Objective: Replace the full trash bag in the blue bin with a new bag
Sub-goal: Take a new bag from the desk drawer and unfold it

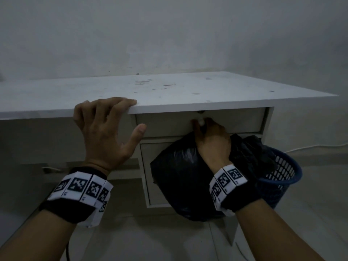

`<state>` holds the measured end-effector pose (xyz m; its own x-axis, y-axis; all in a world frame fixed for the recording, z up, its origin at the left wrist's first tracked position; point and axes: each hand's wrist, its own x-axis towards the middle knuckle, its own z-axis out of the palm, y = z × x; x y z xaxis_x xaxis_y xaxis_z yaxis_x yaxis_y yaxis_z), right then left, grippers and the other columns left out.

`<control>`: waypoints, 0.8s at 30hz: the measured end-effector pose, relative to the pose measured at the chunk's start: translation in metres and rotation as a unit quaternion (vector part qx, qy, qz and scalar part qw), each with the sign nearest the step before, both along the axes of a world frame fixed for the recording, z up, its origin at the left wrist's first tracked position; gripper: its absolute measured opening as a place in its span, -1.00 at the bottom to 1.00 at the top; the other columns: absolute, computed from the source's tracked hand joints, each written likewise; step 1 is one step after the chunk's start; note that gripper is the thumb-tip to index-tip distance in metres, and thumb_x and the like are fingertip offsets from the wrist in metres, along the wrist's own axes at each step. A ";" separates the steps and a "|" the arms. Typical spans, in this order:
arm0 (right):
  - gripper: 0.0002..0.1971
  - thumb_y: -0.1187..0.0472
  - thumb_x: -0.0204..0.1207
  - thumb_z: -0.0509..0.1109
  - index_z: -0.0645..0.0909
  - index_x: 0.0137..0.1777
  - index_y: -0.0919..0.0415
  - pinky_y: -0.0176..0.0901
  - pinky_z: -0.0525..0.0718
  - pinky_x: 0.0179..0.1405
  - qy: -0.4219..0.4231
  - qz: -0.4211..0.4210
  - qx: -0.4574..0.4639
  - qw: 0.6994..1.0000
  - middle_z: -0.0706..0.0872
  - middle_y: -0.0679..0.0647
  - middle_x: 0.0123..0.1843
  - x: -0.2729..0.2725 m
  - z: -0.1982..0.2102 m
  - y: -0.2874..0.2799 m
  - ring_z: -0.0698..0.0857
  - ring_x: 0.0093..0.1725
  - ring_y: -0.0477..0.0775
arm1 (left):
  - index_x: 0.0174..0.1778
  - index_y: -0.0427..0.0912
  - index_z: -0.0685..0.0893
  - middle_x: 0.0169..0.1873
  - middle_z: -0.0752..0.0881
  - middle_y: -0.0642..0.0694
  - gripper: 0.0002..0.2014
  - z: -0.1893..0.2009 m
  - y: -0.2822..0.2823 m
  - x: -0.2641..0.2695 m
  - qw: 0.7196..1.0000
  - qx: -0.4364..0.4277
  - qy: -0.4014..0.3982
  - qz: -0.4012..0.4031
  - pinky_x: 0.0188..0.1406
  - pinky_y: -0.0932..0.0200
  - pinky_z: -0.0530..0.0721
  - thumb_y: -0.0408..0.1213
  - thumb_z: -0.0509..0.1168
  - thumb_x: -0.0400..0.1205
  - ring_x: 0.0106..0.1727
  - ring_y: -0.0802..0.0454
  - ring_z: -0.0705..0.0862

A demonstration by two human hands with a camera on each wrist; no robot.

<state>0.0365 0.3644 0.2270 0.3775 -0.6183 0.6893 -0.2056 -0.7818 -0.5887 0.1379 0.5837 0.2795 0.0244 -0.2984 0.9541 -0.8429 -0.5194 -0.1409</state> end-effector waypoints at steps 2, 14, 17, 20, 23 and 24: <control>-0.61 -0.13 0.63 0.26 0.70 0.00 0.21 -0.20 0.43 -0.29 0.015 -0.004 -0.003 1.000 0.79 0.16 -0.07 -0.005 0.005 0.001 0.73 -0.07 0.19 | 0.26 -0.13 0.62 0.09 0.63 -0.18 -0.47 0.001 0.002 -0.004 1.000 0.008 0.017 0.002 0.21 0.02 0.19 0.19 0.14 0.58 0.16 -0.19 0.45; -0.45 -0.40 0.48 0.18 0.55 -0.25 0.14 -0.11 0.54 -0.31 0.050 0.111 0.068 0.990 0.65 -0.04 -0.33 -0.113 0.051 0.035 0.64 -0.29 -0.06 | 0.32 -0.17 0.62 0.17 0.65 -0.18 -0.44 0.009 0.014 -0.026 0.993 0.032 0.101 -0.044 0.23 0.02 0.25 0.19 0.09 0.62 0.21 -0.20 0.51; -0.46 -0.44 0.41 0.14 0.56 -0.22 0.06 -0.13 0.58 -0.24 0.026 0.137 0.037 0.990 0.66 -0.05 -0.28 -0.137 0.086 0.042 0.63 -0.26 -0.11 | 0.34 -0.16 0.61 0.20 0.65 -0.18 -0.40 0.013 0.019 -0.031 0.989 0.069 0.123 -0.039 0.22 0.02 0.28 0.23 0.04 0.63 0.23 -0.18 0.52; -0.44 -0.43 0.37 0.17 0.58 -0.22 0.11 -0.25 0.50 -0.31 0.017 0.150 0.022 0.988 0.66 -0.02 -0.31 -0.147 0.120 0.043 0.63 -0.28 -0.12 | 0.29 -0.08 0.63 0.16 0.69 -0.12 -0.37 0.025 0.020 -0.037 0.983 0.069 0.168 -0.022 0.19 0.03 0.30 0.30 -0.06 0.63 0.20 -0.11 0.55; -0.46 -0.43 0.33 0.21 0.58 -0.27 0.09 -0.29 0.43 -0.35 -0.017 0.125 0.001 0.992 0.64 -0.08 -0.37 -0.141 0.150 0.035 0.61 -0.35 -0.21 | 0.20 0.04 0.67 0.02 0.70 0.08 -0.28 0.048 0.012 -0.052 0.963 0.044 0.244 -0.102 0.08 0.09 0.36 0.40 -0.25 0.60 0.12 0.08 0.59; -0.46 -0.43 0.34 0.21 0.57 -0.27 0.09 -0.30 0.42 -0.37 -0.027 0.113 -0.012 0.993 0.63 -0.09 -0.39 -0.134 0.158 0.030 0.60 -0.38 -0.21 | 0.12 0.12 0.68 -0.12 0.69 0.22 -0.26 0.059 0.008 -0.057 0.941 0.037 0.287 -0.173 0.00 0.10 0.43 0.46 -0.29 0.55 0.01 0.22 0.61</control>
